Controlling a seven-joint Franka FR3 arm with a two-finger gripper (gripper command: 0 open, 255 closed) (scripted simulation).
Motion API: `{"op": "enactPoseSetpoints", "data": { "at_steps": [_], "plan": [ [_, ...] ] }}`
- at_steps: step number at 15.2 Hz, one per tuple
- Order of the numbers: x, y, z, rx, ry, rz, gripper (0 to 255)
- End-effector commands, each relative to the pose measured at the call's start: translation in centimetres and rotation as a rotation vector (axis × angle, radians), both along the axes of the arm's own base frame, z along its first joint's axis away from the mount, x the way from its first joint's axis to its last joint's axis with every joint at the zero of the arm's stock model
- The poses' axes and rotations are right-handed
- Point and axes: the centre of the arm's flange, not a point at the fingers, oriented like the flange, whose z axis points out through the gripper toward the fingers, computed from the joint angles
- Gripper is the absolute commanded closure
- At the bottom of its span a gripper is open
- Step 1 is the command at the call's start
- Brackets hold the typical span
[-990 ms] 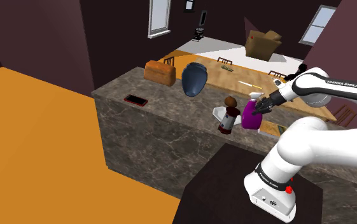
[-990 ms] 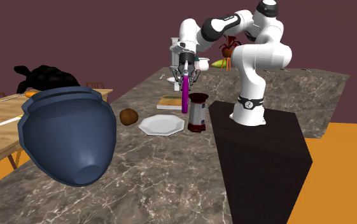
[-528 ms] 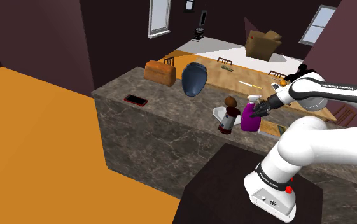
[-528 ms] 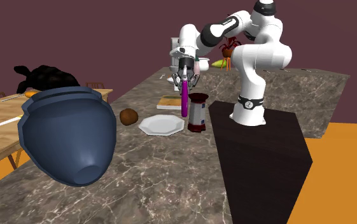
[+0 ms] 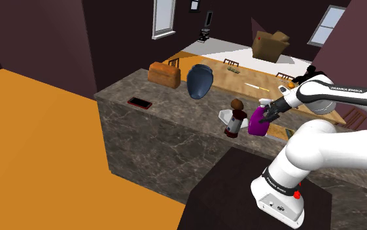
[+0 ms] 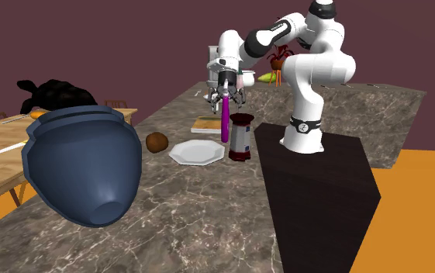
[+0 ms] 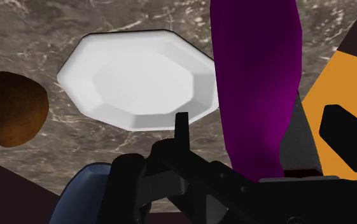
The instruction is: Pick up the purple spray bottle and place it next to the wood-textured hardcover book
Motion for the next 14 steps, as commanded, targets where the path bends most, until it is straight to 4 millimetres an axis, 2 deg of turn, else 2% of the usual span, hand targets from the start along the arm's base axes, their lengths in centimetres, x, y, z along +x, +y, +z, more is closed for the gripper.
{"op": "enactPoseSetpoints", "data": {
  "at_steps": [1, 2, 6, 14],
  "plan": [
    [0.0, 0.0, 0.0, 0.0, 0.0, 0.0, 0],
    [-0.1, 0.0, 0.0, 0.0, 0.0, 0.0, 0],
    [-2.5, -1.1, 4.3, 0.0, 0.0, 0.0, 0],
    [-2.5, -1.1, 4.3, 0.0, 0.0, 0.0, 0]
  ]
}}
